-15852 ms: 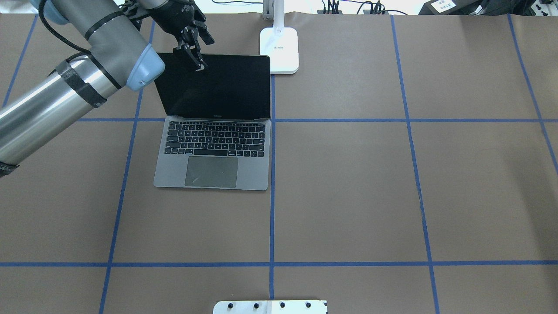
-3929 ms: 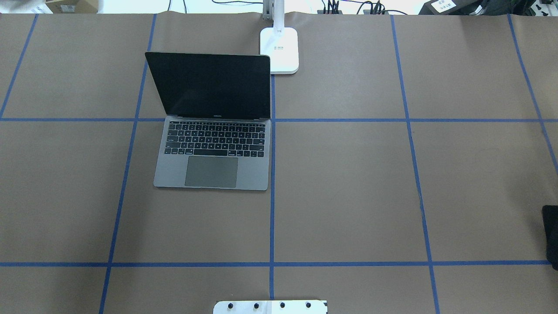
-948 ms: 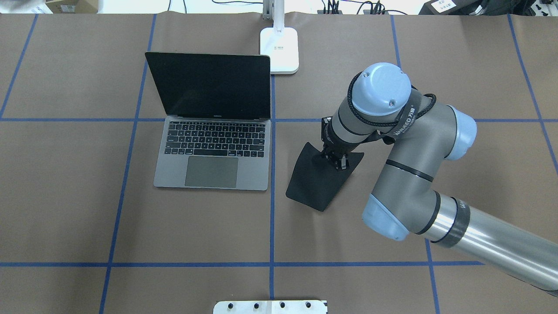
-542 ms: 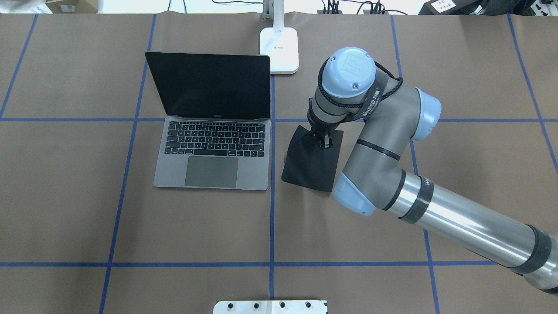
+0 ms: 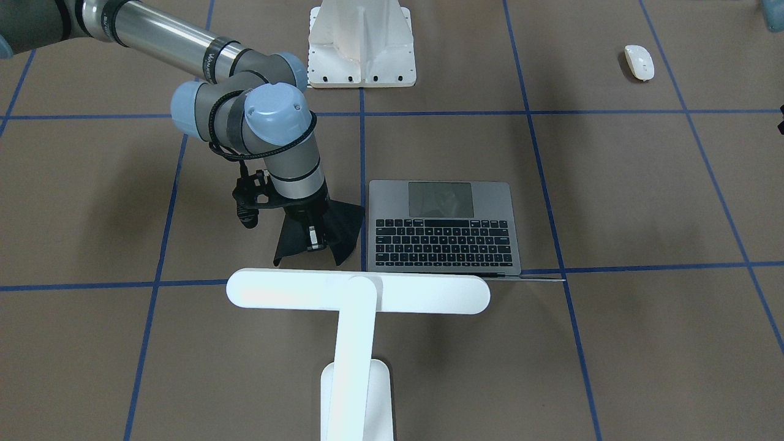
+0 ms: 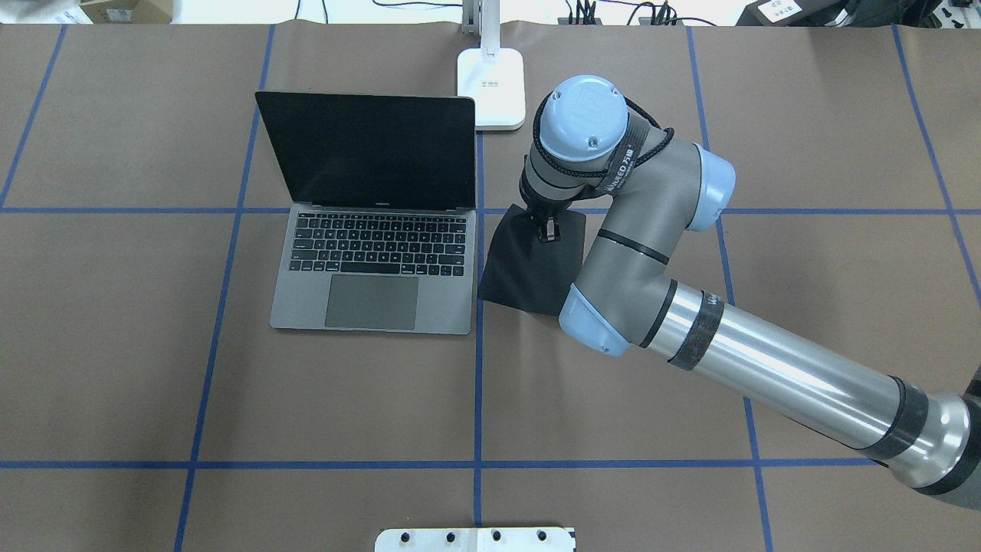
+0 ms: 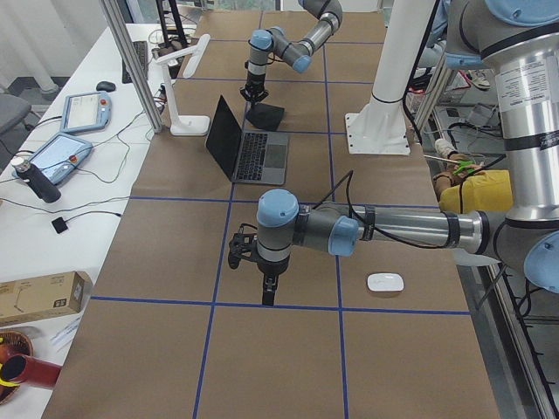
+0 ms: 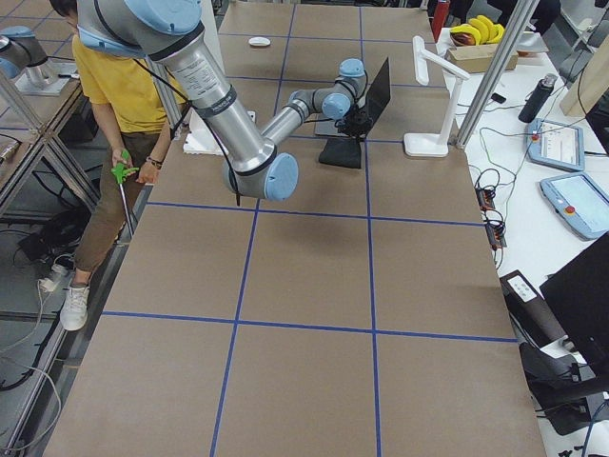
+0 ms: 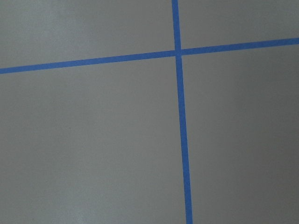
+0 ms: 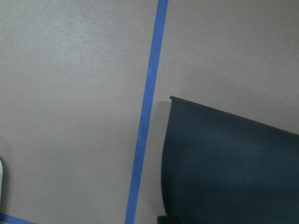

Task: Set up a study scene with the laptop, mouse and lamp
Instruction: 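Lower the mouse pad flat beside the laptop's keyboard side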

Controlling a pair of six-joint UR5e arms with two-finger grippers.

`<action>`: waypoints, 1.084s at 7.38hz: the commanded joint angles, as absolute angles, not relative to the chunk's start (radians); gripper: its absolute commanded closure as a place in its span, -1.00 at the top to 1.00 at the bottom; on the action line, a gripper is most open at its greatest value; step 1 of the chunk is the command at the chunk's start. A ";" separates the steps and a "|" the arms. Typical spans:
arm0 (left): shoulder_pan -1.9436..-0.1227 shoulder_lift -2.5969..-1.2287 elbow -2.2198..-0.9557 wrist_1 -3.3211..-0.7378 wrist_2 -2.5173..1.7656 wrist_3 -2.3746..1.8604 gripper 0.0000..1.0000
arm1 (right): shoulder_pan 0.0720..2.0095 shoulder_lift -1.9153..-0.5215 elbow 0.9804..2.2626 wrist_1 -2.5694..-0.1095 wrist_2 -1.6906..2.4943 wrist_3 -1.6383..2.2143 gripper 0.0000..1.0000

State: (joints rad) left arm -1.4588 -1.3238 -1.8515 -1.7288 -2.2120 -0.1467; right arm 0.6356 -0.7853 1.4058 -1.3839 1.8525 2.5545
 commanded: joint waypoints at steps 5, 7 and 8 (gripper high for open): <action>-1.459 -1.324 -1.852 -1.729 -2.212 -0.147 1.00 | 0.626 -0.759 1.364 -1.378 1.821 2.547 1.00; -1.459 -1.325 -1.850 -1.729 -2.212 -0.147 1.00 | 0.626 -0.773 1.400 -1.381 1.818 2.396 1.00; -1.459 -1.327 -1.851 -1.729 -2.212 -0.147 1.00 | 0.627 -0.788 1.417 -1.384 1.818 2.337 1.00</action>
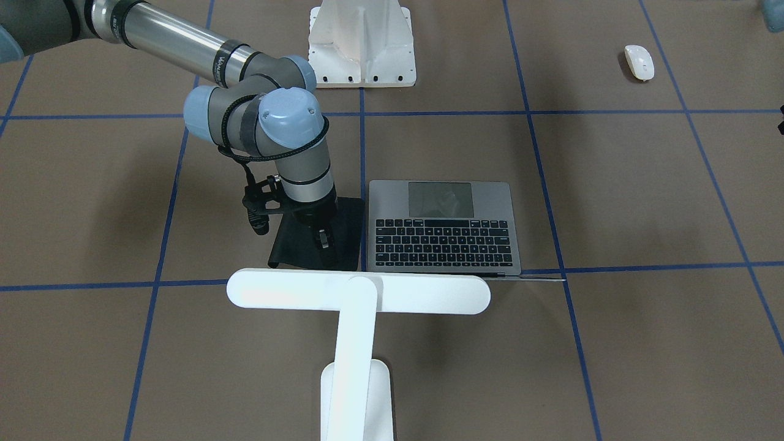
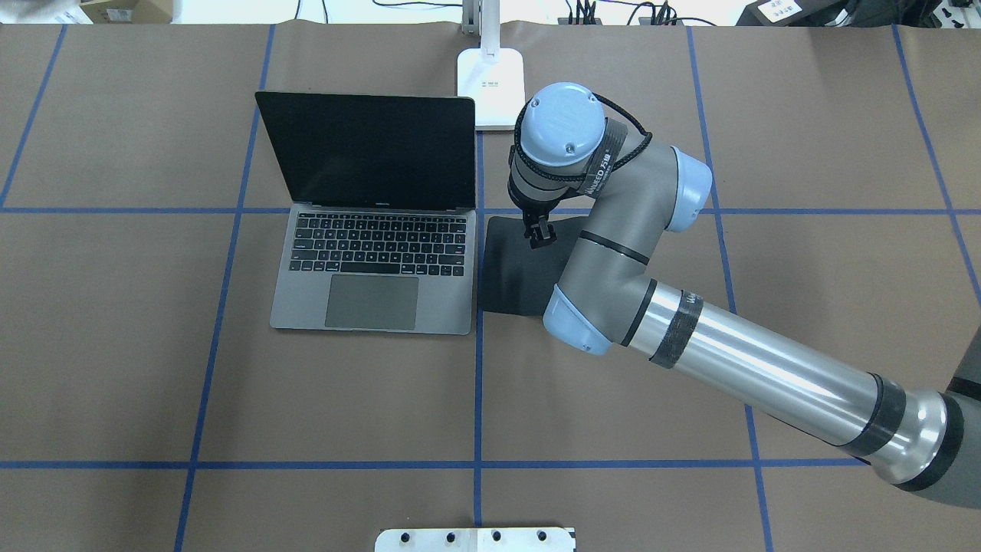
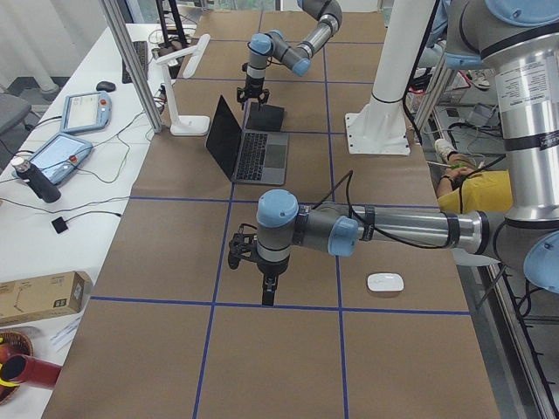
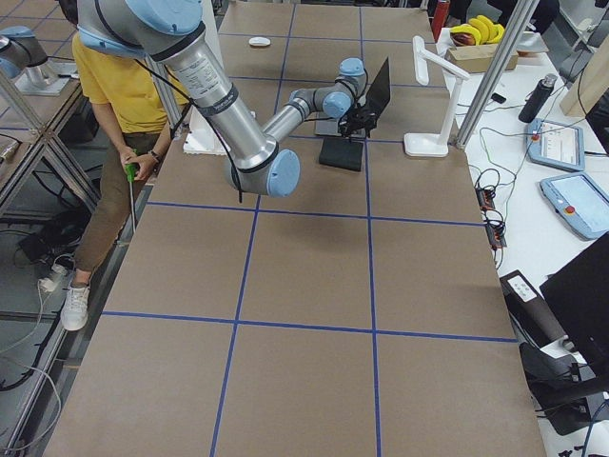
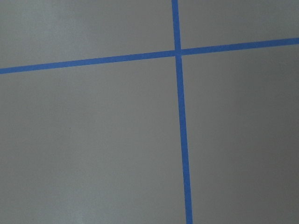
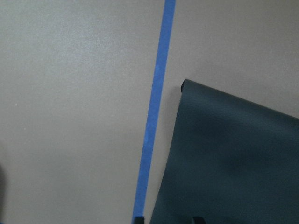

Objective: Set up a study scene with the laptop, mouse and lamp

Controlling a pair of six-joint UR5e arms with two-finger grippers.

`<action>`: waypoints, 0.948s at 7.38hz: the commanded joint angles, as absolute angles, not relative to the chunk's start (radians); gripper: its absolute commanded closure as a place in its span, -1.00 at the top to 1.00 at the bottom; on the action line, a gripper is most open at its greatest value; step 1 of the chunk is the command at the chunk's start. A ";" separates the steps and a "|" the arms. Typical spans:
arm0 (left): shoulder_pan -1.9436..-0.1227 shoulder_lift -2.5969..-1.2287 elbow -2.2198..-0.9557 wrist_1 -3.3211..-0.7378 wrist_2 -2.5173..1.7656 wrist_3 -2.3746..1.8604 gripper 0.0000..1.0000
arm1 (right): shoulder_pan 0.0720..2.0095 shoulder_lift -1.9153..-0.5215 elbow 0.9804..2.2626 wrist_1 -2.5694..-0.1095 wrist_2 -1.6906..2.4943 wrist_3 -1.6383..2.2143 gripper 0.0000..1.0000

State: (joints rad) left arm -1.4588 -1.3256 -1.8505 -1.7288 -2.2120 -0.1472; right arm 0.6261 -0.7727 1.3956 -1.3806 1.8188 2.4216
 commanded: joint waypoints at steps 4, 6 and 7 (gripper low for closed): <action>-1.457 -1.357 -1.867 -1.738 -2.215 -0.144 1.00 | 0.698 -1.041 1.688 -1.413 1.833 1.857 1.00; -1.457 -1.344 -1.876 -1.744 -2.255 -0.138 1.00 | 0.780 -1.119 1.825 -1.572 1.921 1.507 1.00; -1.456 -1.338 -1.908 -1.759 -2.285 -0.143 1.00 | 0.837 -1.182 1.868 -1.592 1.978 1.367 1.00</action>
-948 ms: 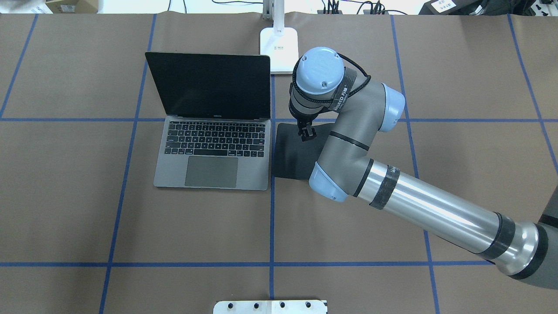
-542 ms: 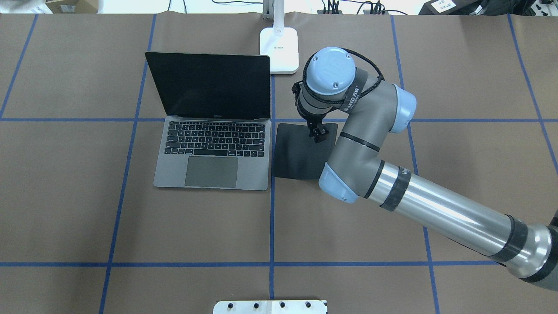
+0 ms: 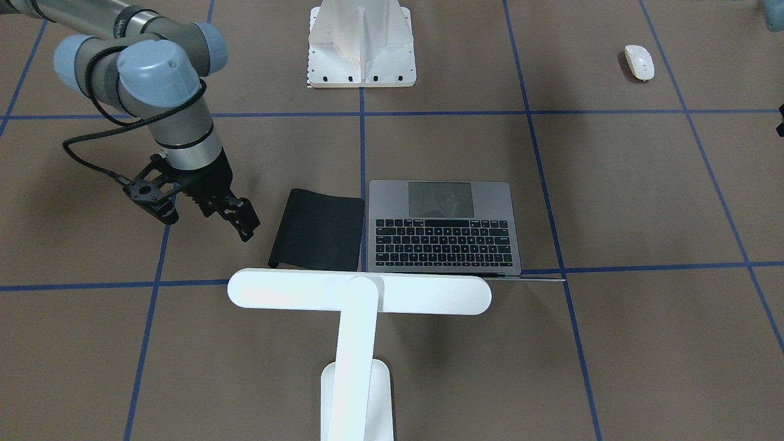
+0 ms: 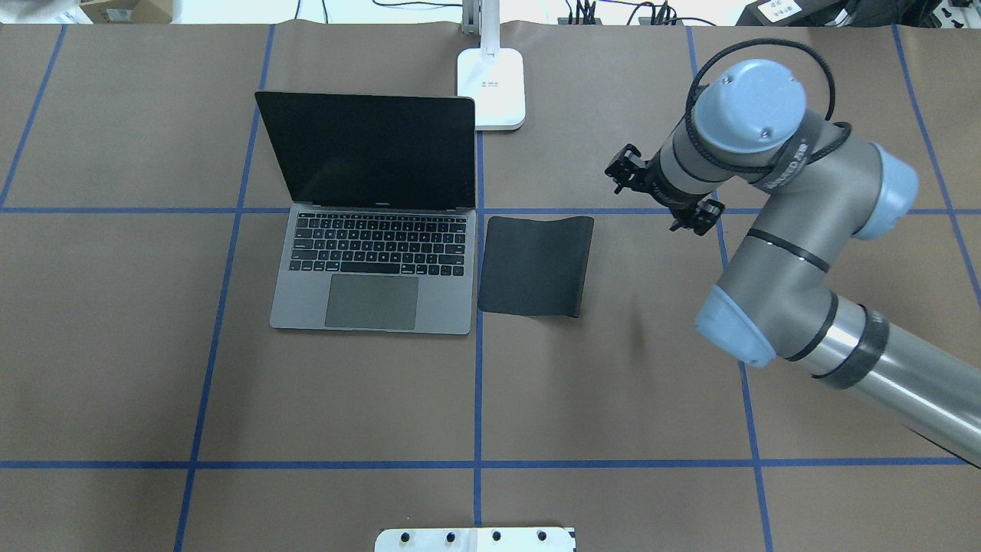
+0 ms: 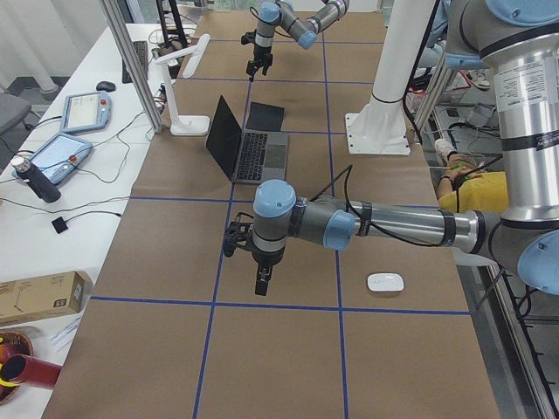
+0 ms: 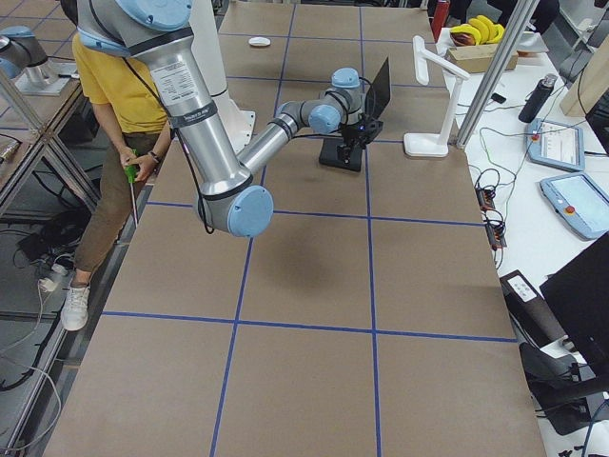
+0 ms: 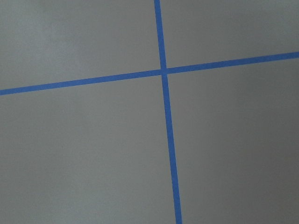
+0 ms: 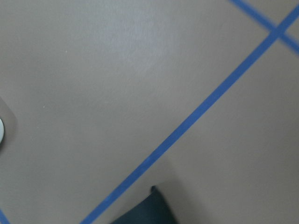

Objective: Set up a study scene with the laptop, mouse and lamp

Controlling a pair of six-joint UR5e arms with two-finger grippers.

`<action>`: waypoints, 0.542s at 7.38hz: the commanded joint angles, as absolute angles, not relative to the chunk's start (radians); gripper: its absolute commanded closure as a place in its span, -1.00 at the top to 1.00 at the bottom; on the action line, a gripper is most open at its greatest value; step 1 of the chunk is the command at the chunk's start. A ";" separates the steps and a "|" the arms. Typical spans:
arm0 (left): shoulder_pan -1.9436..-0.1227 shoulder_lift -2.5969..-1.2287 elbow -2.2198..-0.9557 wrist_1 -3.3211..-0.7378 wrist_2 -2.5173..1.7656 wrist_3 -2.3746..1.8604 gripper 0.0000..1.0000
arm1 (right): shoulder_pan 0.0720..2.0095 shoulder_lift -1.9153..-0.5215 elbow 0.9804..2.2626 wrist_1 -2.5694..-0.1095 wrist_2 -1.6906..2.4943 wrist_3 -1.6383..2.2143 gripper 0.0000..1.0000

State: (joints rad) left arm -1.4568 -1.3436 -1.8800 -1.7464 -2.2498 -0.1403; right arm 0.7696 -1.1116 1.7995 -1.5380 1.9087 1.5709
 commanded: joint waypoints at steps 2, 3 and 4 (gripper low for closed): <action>-1.448 -1.319 -1.921 -1.769 -2.426 -0.147 1.00 | 0.940 -1.326 1.919 -1.591 2.014 1.092 1.00; -1.445 -1.292 -1.931 -1.794 -2.440 -0.144 1.00 | 1.025 -1.403 1.924 -1.589 2.081 0.895 1.00; -1.428 -1.246 -1.933 -1.852 -2.436 -0.144 1.00 | 1.119 -1.486 1.922 -1.586 2.138 0.683 1.00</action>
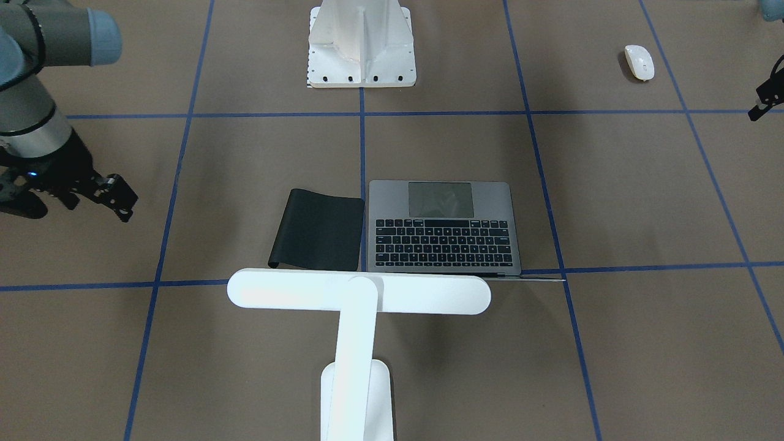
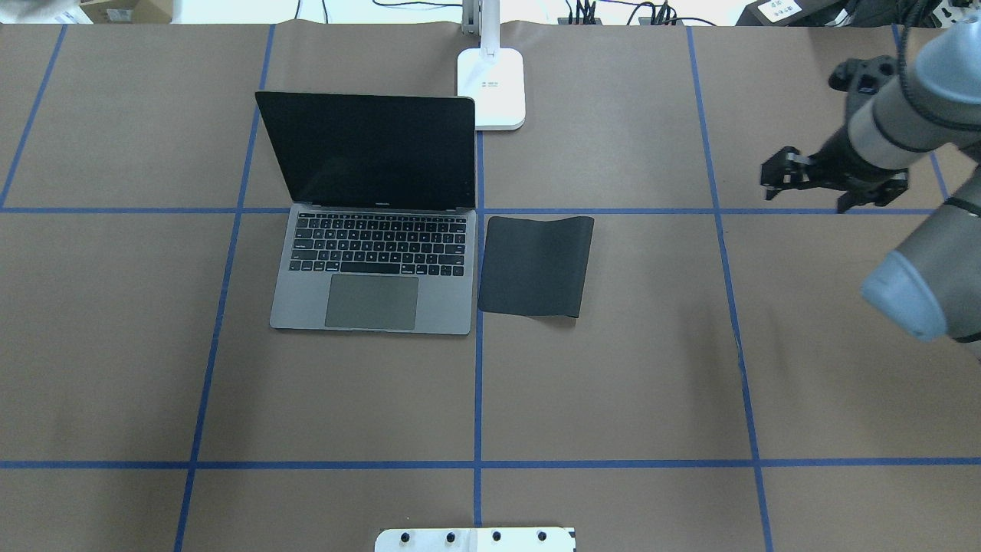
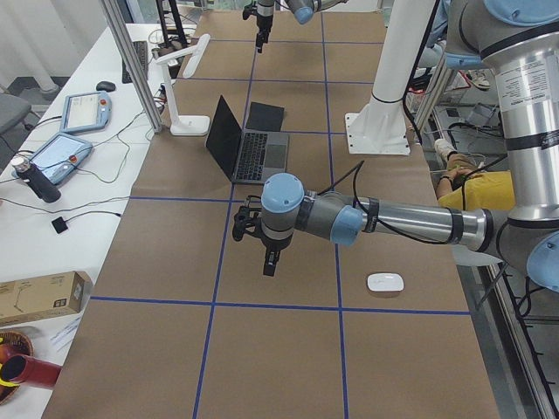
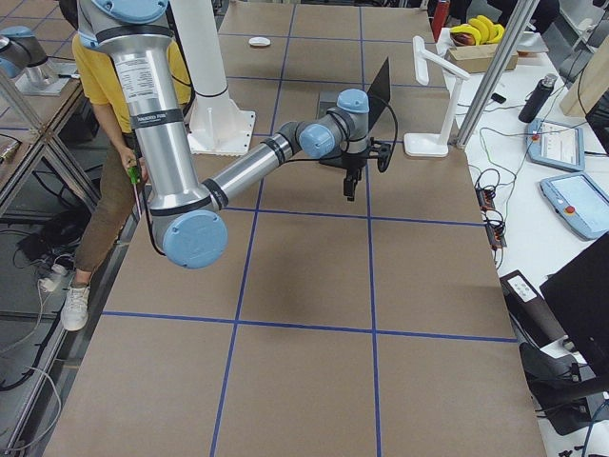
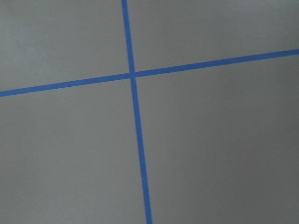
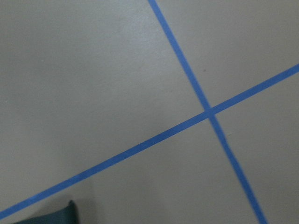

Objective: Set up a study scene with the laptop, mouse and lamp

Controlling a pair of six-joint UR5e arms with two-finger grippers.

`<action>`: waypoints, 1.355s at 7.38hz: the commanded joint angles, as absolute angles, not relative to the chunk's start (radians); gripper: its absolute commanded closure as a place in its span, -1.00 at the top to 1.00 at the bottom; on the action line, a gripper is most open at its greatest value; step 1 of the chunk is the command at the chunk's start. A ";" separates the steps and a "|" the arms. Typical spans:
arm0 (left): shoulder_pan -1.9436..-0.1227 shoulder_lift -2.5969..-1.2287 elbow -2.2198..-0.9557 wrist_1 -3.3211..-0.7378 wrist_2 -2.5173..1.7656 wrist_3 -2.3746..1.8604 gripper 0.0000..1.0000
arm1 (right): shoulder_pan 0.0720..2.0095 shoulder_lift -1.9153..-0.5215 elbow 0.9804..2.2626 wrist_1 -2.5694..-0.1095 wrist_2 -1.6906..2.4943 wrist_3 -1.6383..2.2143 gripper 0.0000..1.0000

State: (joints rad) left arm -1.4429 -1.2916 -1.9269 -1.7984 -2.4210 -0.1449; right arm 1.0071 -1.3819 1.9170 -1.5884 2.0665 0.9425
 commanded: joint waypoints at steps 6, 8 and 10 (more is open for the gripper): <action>-0.908 -0.927 -1.931 -2.389 -2.166 -0.723 1.00 | 1.373 -1.715 1.913 -1.583 2.235 0.219 1.00; -0.719 -0.858 -1.924 -2.491 -2.117 -0.881 1.00 | 1.373 -1.717 1.911 -1.583 2.235 0.219 1.00; -0.574 -0.838 -1.921 -2.502 -2.103 -0.966 1.00 | 1.373 -1.717 1.911 -1.583 2.235 0.218 1.00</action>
State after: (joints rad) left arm -0.6719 -0.8512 -1.9223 -2.4896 -2.1112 -0.9025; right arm 1.3728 -1.7162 1.9116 -1.5831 2.2350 0.2192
